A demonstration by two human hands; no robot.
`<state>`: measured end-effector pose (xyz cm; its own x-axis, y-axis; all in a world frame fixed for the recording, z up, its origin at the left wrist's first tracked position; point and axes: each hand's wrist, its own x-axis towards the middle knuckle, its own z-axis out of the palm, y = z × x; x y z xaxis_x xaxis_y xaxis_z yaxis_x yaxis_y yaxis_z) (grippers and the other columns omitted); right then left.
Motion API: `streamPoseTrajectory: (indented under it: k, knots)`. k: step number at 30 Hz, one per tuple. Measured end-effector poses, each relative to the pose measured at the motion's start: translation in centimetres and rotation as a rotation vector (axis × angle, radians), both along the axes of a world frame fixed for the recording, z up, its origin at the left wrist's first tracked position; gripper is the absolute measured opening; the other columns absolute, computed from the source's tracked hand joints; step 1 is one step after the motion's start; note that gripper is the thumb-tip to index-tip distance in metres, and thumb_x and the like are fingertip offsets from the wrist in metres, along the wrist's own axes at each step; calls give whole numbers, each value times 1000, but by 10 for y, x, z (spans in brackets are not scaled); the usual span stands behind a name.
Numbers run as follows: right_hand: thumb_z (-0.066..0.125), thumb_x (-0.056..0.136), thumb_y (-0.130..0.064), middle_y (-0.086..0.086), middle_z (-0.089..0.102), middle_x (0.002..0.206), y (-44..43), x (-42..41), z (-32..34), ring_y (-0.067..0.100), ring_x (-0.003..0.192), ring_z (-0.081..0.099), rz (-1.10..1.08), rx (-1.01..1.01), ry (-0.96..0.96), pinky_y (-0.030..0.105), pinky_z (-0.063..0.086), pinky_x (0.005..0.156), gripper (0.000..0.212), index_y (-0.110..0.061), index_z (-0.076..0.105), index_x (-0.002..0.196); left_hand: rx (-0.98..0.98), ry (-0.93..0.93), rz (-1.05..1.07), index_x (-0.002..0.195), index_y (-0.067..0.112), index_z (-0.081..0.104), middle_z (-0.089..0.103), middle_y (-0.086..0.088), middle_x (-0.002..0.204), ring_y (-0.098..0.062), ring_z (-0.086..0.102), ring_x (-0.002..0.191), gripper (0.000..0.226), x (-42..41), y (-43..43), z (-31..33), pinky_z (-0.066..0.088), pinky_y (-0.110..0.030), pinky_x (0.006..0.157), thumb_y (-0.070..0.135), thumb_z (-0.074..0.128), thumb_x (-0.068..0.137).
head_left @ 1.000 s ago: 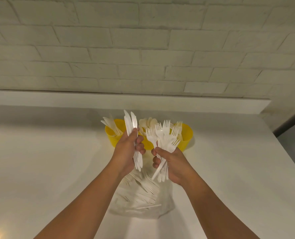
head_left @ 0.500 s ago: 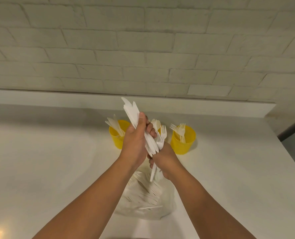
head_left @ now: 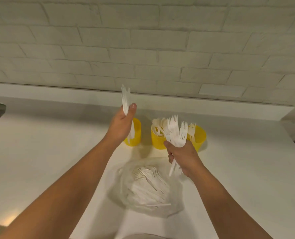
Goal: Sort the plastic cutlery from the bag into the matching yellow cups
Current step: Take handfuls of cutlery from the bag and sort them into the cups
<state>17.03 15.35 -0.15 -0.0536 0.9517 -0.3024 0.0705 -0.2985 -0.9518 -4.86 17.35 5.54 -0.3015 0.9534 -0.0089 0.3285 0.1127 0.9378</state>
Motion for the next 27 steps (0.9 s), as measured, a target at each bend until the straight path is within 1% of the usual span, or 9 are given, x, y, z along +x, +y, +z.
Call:
streamPoseTrajectory:
  k: [3,5,8,11,14,18,21,23,27]
  knots:
    - [72,92,-16,6,58,60,1,3,-2,19,49,52,-4,8,-53,35,46,55,10,-10,65,89,-15,103,-12,107,14,60,63,-7,87,-22,62,83,41,-16,10,-7,51,-39,80,53,48,104]
    - [71,92,-19,5,59,59,0,2,-2,19,49,54,14,29,-110,35,46,54,15,-6,64,87,24,94,-21,103,11,60,61,-6,85,-19,59,79,38,-22,16,-12,47,-36,76,47,52,105]
    - [71,94,-20,5,60,59,0,1,1,16,49,54,40,63,-146,28,47,50,19,-6,62,84,77,13,2,95,18,61,62,6,79,-13,61,77,29,-31,28,-16,46,-31,73,46,60,101]
    - [69,95,-18,7,59,59,1,-2,4,11,45,52,59,94,-161,18,43,45,19,-4,62,85,86,-67,66,91,18,72,71,6,79,-6,68,74,24,-34,41,-18,51,-24,71,42,76,91]
    - [69,96,-19,7,58,57,2,-5,4,9,44,51,84,110,-170,16,42,44,22,-5,61,80,96,-85,101,84,14,77,76,6,76,-3,71,69,24,-31,50,-22,51,-19,67,36,85,83]
    - [69,95,-23,7,61,58,2,-8,-1,14,48,54,127,111,-165,22,46,53,28,-4,62,76,50,16,122,77,17,79,78,1,76,-15,74,72,24,-31,56,-40,57,-31,73,39,89,76]
    - [68,96,-23,7,63,61,3,-6,-5,15,49,55,132,117,-148,24,48,55,25,-7,63,77,-25,139,87,76,26,77,77,4,76,-17,74,72,20,-32,53,-55,62,-40,73,41,90,73]
    - [68,96,-21,7,63,62,4,-5,-6,15,49,55,126,117,-126,25,48,55,23,-6,63,79,-67,219,55,87,29,75,75,2,81,-19,73,74,23,-33,49,-58,62,-38,69,39,91,73]
    - [69,96,-19,9,63,65,7,-4,-9,18,49,55,119,119,-62,28,49,56,20,-4,64,84,-54,494,-9,126,34,56,68,-1,80,-22,68,74,63,-34,51,-57,57,-34,68,50,87,73]
